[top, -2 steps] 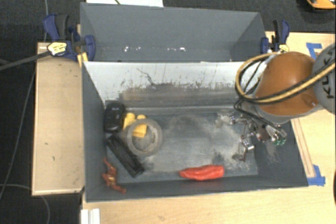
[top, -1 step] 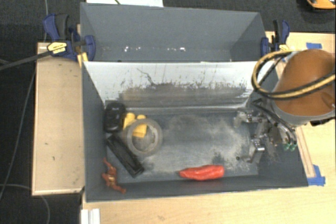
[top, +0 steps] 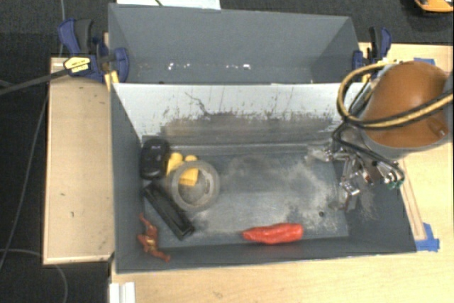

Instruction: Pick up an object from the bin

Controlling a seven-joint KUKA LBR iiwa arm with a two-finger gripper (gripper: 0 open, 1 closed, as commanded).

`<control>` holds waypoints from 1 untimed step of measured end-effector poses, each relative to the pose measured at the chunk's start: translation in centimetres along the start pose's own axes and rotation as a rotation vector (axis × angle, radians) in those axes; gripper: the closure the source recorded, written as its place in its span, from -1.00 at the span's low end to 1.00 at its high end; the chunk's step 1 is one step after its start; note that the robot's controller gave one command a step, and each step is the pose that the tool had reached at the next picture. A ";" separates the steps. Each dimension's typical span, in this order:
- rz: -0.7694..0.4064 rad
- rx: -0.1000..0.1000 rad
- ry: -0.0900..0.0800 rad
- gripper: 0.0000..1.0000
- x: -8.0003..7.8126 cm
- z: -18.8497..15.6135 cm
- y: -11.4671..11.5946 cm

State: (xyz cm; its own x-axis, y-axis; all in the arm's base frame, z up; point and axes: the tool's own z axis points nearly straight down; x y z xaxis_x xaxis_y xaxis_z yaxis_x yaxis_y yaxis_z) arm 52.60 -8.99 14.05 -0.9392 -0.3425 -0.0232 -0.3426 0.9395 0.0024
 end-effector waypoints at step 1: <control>0.305 0.007 0.007 -1.00 5.3 -1.3 -1.9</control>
Offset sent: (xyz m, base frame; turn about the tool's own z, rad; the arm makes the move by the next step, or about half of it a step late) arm -0.0073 -0.0376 0.0416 0.0120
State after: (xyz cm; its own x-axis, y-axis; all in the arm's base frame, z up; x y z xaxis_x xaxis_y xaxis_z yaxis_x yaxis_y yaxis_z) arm 48.29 -12.61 15.20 -0.9989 -0.0450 -0.0160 -0.0450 0.9990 0.0018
